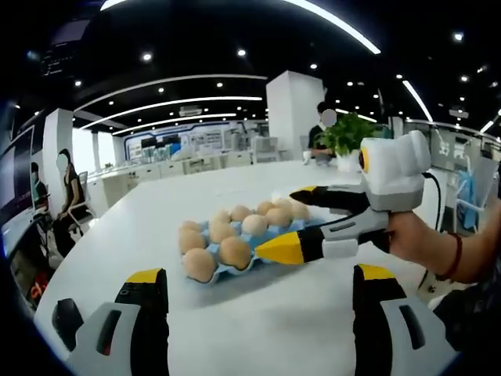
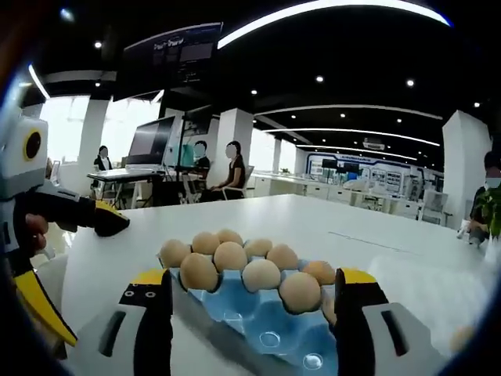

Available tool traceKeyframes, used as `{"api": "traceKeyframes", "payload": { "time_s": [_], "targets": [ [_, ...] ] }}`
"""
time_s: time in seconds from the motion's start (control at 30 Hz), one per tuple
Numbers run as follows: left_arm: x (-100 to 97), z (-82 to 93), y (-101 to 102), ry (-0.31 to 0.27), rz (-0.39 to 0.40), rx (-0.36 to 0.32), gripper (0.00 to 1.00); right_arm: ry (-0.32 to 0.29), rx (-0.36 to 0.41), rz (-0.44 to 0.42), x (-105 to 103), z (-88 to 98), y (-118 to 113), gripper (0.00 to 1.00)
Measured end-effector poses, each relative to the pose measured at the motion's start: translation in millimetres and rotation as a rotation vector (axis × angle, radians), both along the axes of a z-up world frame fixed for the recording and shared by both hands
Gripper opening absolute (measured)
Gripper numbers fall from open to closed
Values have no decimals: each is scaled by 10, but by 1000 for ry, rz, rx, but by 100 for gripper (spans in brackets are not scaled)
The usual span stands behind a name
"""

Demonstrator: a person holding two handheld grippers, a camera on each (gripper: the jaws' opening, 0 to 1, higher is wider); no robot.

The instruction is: Place the egg into an empty slot of the egg tray after lifting it from the table, then release the egg inside the slot.

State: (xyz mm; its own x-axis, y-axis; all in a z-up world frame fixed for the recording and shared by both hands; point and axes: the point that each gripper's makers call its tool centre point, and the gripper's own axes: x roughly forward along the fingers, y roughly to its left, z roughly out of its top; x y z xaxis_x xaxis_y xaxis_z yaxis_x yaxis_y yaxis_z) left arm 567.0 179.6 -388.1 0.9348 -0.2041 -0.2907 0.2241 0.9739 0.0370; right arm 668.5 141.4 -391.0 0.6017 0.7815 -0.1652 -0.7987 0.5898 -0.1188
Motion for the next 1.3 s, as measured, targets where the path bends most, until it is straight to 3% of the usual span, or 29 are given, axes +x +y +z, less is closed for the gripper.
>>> {"api": "traceKeyframes", "payload": {
  "time_s": [0.73, 1.3],
  "targets": [
    [23, -41, -88, 7, -24, 3, 100, 30, -53, -154, 222, -72, -656, 87],
    [47, -44, -104, 7, -33, 1, 100, 39, -39, -285, 401, -5, -1190, 86]
  ]
}}
